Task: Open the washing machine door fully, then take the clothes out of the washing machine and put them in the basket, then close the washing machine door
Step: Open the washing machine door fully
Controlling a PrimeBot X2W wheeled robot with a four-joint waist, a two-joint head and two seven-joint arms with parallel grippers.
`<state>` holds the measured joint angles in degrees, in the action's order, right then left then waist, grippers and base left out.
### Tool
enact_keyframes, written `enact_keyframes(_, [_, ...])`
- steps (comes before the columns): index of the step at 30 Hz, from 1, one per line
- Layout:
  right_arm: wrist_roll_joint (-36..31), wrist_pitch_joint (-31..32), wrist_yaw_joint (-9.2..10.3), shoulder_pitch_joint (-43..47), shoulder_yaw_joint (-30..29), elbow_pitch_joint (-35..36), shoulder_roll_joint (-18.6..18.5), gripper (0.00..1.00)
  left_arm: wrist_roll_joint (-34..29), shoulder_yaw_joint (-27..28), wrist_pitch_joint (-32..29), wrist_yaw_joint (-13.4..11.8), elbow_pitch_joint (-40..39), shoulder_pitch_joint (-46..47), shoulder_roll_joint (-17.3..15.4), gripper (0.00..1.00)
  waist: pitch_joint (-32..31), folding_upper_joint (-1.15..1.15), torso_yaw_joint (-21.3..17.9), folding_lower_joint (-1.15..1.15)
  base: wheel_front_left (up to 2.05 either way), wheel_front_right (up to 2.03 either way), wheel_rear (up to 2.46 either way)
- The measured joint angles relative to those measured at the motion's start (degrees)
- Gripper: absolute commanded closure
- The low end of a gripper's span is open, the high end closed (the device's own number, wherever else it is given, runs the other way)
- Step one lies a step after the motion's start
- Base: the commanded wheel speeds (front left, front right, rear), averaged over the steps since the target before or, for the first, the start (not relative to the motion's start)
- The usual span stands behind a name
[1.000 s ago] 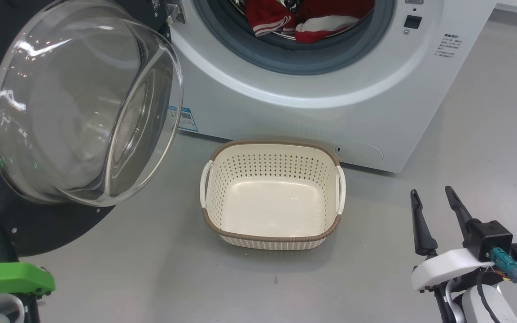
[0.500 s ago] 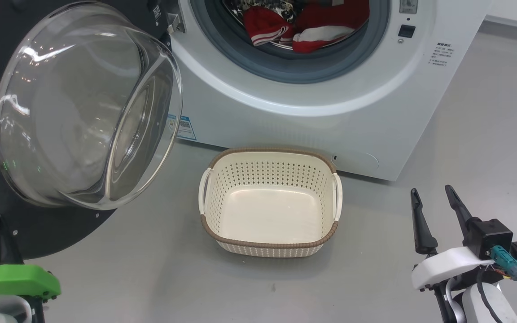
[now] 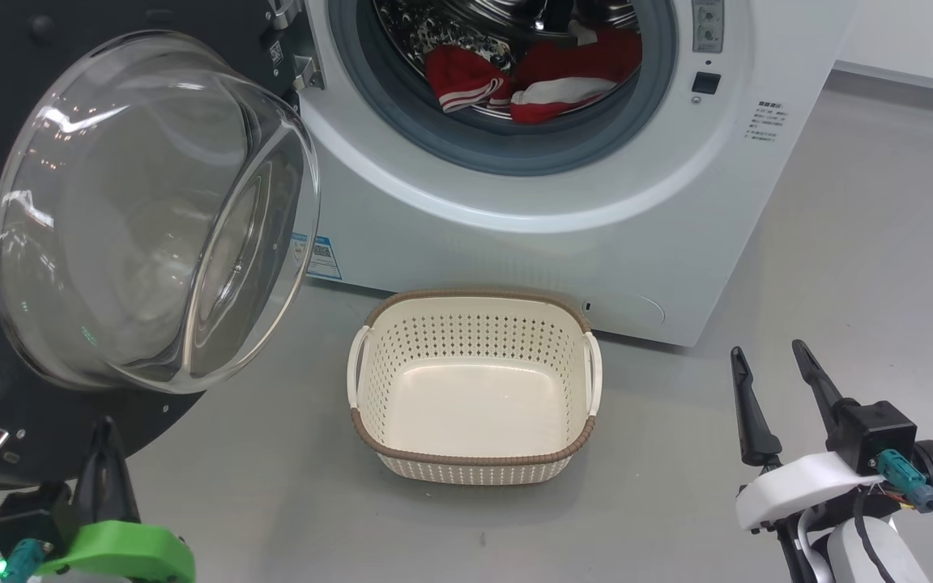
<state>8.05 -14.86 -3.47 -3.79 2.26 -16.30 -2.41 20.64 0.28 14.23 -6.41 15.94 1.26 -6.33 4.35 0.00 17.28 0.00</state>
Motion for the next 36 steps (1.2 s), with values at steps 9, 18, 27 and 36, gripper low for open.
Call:
enact_keyframes(9, [0.8,0.0,0.01,0.9,1.0,0.7,0.0,0.0,-0.7,-3.4,0.0,1.2,-3.8,-2.7,1.7,0.0,-0.9,0.0,-1.7,0.0,0.0,0.0,0.0])
enact_keyframes(18, [1.5,0.0,0.04,0.9,2.4,1.5,0.0,0.0,-1.7,-5.9,0.0,2.0,-5.7,-3.4,1.7,0.0,-0.8,0.0,-5.1,0.0,0.0,0.0,0.0])
enact_keyframes(27, [1.5,0.0,0.57,0.9,2.5,3.0,0.0,0.0,-2.1,-7.6,-0.6,2.3,-7.4,-4.2,1.8,0.0,-0.1,0.0,-10.1,0.0,0.0,0.0,0.0])
enact_keyframes(36, [1.5,0.0,0.64,0.8,2.6,4.1,0.0,0.0,-2.6,-8.5,-1.3,2.7,-8.8,-4.2,1.8,0.0,1.3,0.0,-14.9,0.0,0.0,0.0,0.0])
